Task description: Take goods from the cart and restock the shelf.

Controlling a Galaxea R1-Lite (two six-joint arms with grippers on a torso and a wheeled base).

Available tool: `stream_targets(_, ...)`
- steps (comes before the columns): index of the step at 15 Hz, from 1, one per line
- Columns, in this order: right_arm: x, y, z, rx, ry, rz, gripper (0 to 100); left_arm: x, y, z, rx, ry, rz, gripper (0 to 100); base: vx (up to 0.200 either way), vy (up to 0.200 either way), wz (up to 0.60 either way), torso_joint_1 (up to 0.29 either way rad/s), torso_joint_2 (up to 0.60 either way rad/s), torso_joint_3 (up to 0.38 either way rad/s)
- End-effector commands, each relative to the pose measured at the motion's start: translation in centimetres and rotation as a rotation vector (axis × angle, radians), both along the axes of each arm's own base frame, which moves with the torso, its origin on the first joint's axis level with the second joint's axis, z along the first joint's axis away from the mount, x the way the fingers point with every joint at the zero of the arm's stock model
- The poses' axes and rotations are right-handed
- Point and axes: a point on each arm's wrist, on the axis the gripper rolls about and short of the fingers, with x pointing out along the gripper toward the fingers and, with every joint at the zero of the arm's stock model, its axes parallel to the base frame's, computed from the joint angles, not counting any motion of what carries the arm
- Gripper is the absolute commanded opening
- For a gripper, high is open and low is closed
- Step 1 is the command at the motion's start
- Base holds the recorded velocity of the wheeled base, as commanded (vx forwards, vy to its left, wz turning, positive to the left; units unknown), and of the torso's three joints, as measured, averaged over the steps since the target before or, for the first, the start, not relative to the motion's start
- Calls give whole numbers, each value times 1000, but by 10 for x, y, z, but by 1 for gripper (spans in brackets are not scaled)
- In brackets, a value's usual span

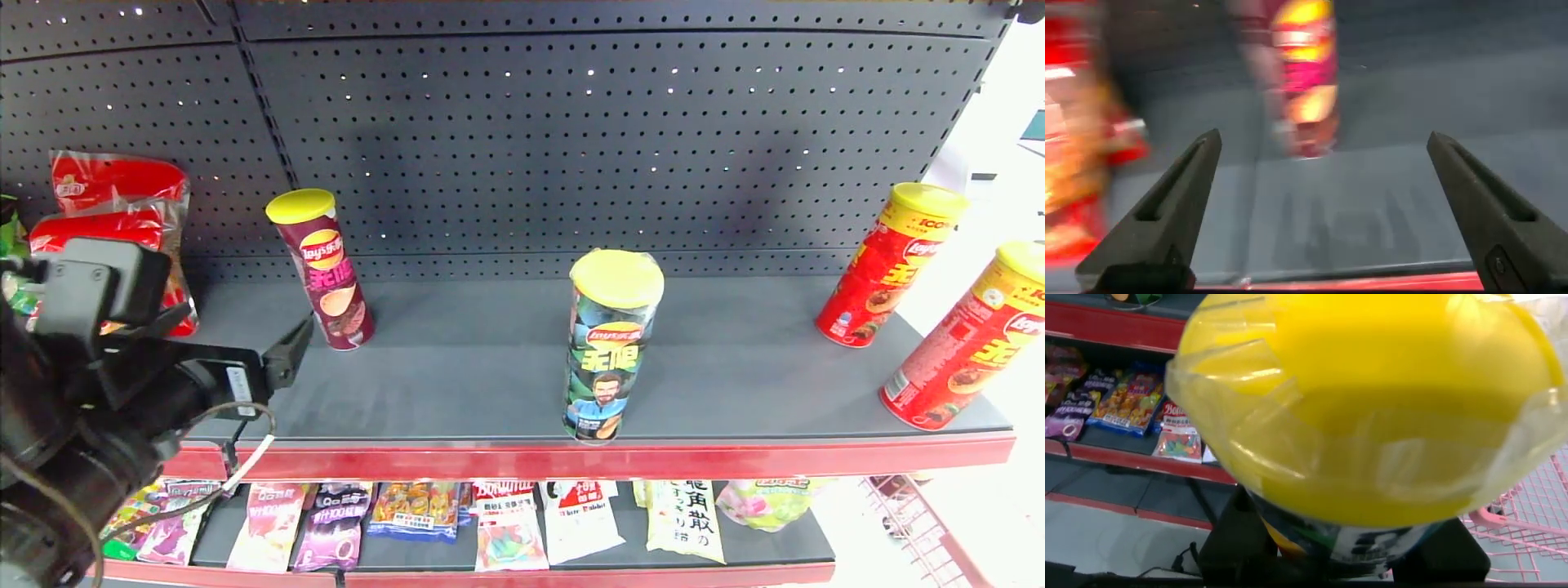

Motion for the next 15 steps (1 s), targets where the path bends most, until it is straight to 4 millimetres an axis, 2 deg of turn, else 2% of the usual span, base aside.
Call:
stream_targets(1,4,0,4,-3,38,22,0,-42,22,6,-27,-67,11,100,0,0,0,0,0,0)
stream_targets(2,6,0,5,-4,50,29,0,-59,30,5,-21,-57,-31,100,0,0,0,0,0,0)
stream_targets(3,6,0,5,-4,52,29,0,-66,34,4,-17,-49,-50,100,0,0,0,0,0,0)
stream_targets(4,7,0,7,-4,49,29,0,-99,50,-1,21,33,-104,100,0,0,0,0,0,0)
stream_targets(5,7,0,7,-4,47,27,0,-120,61,-8,42,96,-112,100,0,0,0,0,0,0)
stream_targets(6,7,0,6,-4,49,26,0,-133,67,-16,58,149,-123,100,0,0,0,0,0,0)
stream_targets(7,7,0,6,-5,52,21,0,-142,72,-23,56,186,-119,100,0,0,0,0,0,0)
stream_targets(10,7,-1,5,-26,61,-59,0,-146,76,-39,31,214,-46,100,0,0,0,0,0,0)
stream_targets(12,11,-2,7,-49,79,-78,0,-154,79,-50,53,193,-67,100,0,0,0,0,0,0)
stream_targets(15,14,-2,10,-54,103,-83,0,-158,81,-54,127,185,-48,100,0,0,0,0,0,0)
